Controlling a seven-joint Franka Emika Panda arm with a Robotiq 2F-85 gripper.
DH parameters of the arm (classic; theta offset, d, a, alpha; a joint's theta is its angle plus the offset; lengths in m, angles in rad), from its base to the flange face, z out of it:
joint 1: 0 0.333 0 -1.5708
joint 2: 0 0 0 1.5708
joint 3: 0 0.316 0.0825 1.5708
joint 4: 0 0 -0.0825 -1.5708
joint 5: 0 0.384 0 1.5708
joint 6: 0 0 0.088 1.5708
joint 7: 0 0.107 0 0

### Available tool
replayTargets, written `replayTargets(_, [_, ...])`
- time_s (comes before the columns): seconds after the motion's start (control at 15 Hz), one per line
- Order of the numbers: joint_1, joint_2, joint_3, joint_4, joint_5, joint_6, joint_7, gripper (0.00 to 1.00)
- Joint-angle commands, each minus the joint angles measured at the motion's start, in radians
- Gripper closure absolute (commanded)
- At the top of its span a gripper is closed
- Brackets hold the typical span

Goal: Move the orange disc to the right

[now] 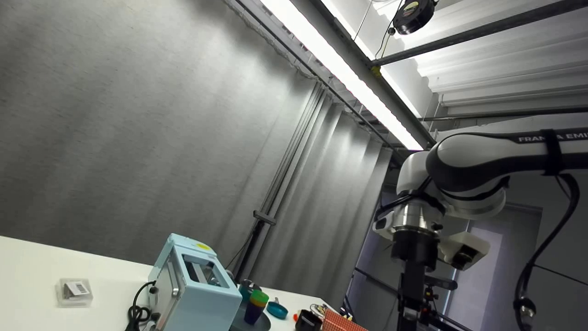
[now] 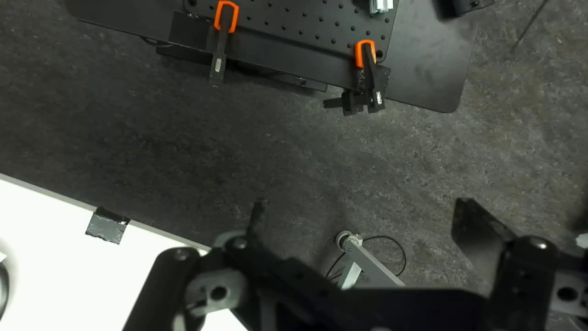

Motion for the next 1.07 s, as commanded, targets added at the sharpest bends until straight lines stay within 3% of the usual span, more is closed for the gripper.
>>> replayTargets(0.0, [-0.024, 0.011, 0.027, -0.003, -0.016, 0.021, 0.009, 0.00])
replayTargets(0.27, [-0.032, 0.050, 0.056, -0.019, -0.078, 0.121, 0.033, 0.00])
replayTargets(0.6, [-0.035, 0.139, 0.086, -0.059, -0.180, 0.340, 0.065, 0.00])
replayTargets(1.0, [-0.016, 0.279, 0.111, -0.056, -0.187, 0.535, 0.050, 0.00])
